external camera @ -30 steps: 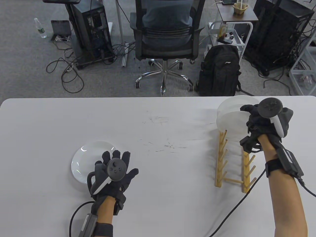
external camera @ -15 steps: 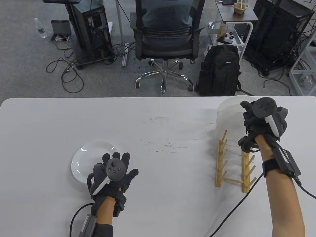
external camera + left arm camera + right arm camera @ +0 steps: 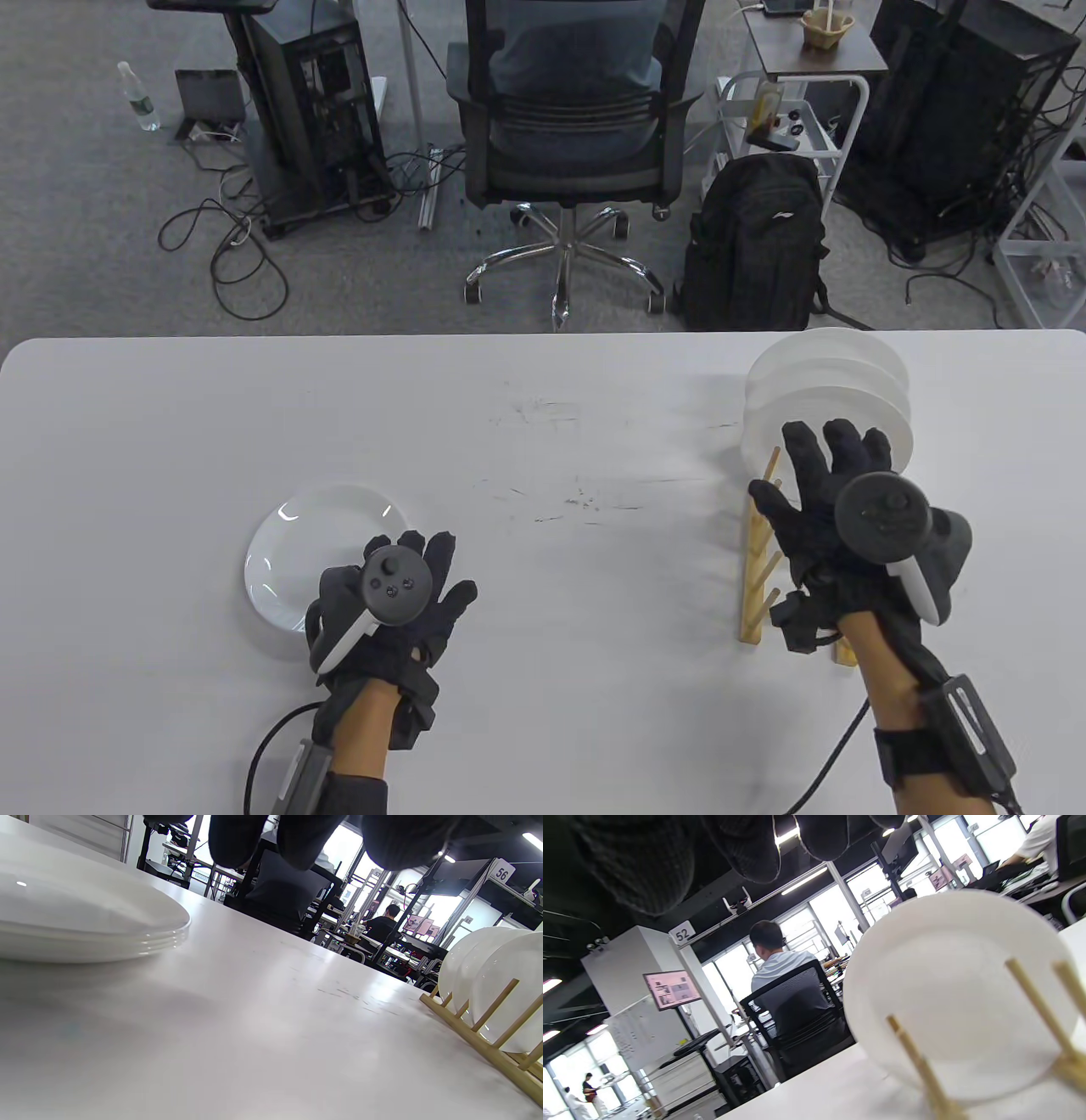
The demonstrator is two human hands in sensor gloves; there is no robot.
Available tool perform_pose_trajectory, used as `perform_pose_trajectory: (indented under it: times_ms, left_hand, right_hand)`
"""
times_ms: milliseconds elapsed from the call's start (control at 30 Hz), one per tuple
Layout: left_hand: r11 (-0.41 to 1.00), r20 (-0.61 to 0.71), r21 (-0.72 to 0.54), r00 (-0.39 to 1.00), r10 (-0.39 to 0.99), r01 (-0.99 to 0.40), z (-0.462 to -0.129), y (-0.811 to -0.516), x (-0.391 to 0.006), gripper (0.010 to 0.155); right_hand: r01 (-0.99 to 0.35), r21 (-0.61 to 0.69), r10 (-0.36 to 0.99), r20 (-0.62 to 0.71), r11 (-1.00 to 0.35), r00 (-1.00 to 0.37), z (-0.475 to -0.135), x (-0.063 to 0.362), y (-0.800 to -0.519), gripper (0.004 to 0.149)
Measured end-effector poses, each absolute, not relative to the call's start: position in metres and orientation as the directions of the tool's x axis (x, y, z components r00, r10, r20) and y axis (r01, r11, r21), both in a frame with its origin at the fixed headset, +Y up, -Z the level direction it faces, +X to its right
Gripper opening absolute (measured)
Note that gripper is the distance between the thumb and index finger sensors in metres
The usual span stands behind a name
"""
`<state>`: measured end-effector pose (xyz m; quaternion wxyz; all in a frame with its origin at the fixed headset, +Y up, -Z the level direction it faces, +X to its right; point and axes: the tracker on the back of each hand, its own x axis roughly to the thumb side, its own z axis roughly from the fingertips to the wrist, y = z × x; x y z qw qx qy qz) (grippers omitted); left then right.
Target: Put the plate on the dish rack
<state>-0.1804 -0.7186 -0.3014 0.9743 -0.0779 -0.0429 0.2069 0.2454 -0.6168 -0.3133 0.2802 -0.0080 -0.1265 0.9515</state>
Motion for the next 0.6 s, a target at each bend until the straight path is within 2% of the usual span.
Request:
perform_pose_trajectory:
  times_ms: [100, 167, 300, 333, 433, 533, 600]
  left_hand:
    - [0.903, 0.034, -0.145, 0.910, 0.412, -0.404, -0.302, -0.716, -0.180, 0.071]
    - [0.880, 0.029, -0.121, 0.885, 0.465, -0.459, -0.307, -0.713, -0.180, 0.070]
    - [0.843, -0.078, -0.121, 0.852, 0.518, -0.524, -0.329, -0.692, -0.197, 0.069]
    - [0.859, -0.108, -0.110, 0.865, 0.491, -0.501, -0.337, -0.684, -0.206, 0.069]
    - [0.927, -0.121, 0.064, 0.919, 0.375, -0.369, -0.356, -0.669, -0.236, 0.066]
    - [0.969, -0.272, -0.024, 0.935, 0.229, -0.245, -0.368, -0.674, -0.266, 0.067]
    - [0.979, -0.364, -0.103, 0.923, 0.129, -0.177, -0.369, -0.689, -0.289, 0.063]
  right_hand:
    - [-0.517, -0.247, 0.508, 0.104, -0.820, -0.855, -0.304, 0.240, -0.633, 0.079]
    - [-0.504, -0.278, 0.483, 0.144, -0.818, -0.863, -0.298, 0.240, -0.641, 0.081]
    - [-0.475, -0.223, 0.457, 0.131, -0.851, -0.880, -0.295, 0.242, -0.656, 0.083]
    - [-0.469, -0.199, 0.451, 0.129, -0.860, -0.883, -0.296, 0.243, -0.660, 0.082]
    - [-0.513, -0.183, 0.494, 0.143, -0.839, -0.858, -0.298, 0.245, -0.665, 0.080]
    - [-0.512, -0.171, 0.495, 0.134, -0.842, -0.859, -0.297, 0.245, -0.667, 0.080]
    - [-0.503, -0.148, 0.488, 0.127, -0.852, -0.864, -0.297, 0.244, -0.670, 0.080]
